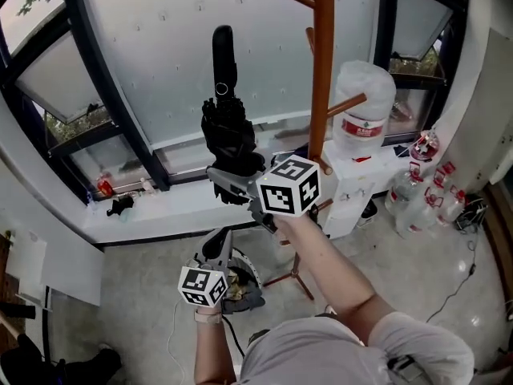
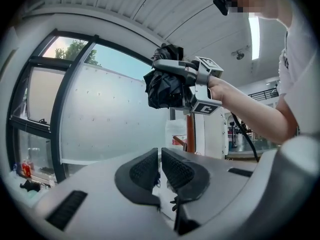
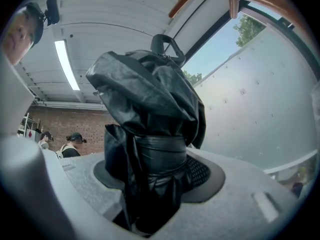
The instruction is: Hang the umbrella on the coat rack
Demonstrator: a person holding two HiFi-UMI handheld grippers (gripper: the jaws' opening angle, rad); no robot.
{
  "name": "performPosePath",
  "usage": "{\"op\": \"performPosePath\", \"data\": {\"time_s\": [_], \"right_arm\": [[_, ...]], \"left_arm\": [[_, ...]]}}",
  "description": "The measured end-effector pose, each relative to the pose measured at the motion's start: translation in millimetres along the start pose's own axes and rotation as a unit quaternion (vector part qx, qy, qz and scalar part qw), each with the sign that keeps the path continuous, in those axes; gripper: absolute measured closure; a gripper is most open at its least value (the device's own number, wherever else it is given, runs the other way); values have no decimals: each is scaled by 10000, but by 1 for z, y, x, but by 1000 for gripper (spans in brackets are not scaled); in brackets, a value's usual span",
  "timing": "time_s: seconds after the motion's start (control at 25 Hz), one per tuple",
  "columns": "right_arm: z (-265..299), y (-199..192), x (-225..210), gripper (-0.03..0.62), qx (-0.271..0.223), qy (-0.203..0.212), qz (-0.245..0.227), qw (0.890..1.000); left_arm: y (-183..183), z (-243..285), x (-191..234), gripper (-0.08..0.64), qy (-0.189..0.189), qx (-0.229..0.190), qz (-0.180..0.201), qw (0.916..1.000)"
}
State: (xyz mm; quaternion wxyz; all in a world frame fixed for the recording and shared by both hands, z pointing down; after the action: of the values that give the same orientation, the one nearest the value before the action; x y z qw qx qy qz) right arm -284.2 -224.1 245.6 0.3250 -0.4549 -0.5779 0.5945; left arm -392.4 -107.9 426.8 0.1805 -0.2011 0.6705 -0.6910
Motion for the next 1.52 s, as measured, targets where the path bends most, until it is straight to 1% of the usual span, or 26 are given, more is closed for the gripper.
{"op": "performPosePath", "data": {"time_s": [0.16, 0.28, 0.44, 0.68, 0.96, 1.08, 1.24, 1.52], "right_arm": [[4, 29, -1, 319, -196, 217, 26, 9996], [6, 48, -3, 319, -249, 264, -105, 9993], [6, 68, -4, 319, -373, 286, -178, 9987], [6, 90, -7, 319, -465, 406, -208, 9979], [-9, 94, -15, 319, -604, 549, 11, 9967], [-9, 93, -16, 319, -648, 539, 96, 9964], [-10, 93, -15, 319, -720, 506, 97, 9961], [-9, 92, -14, 319, -761, 443, 211, 9959]], "left_arm": [[18, 11, 10, 555, -67, -91, 96, 9999], [25, 22, 13, 555, -145, -122, 137, 9997], [29, 33, 15, 555, -235, -137, 155, 9995], [30, 44, 14, 555, -264, -156, 124, 9995], [23, 52, 4, 555, -205, -113, 114, 9997], [19, 50, 4, 555, -218, -54, 68, 9997], [15, 48, 5, 555, -242, 21, 21, 9997], [19, 45, 7, 555, -278, 104, -16, 9996]]}}
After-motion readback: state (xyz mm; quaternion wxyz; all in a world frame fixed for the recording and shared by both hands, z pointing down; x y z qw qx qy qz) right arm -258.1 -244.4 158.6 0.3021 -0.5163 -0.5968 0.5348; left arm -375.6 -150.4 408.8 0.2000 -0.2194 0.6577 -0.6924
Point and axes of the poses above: the fingertips, and each gripper's own axes: z forward along the fingers, x to its left, y out of its top, the point moved 8 cm from there along -z, backward along the fingers, and after that the axes turned 10 degrees about -y, right-handed, at the moved point
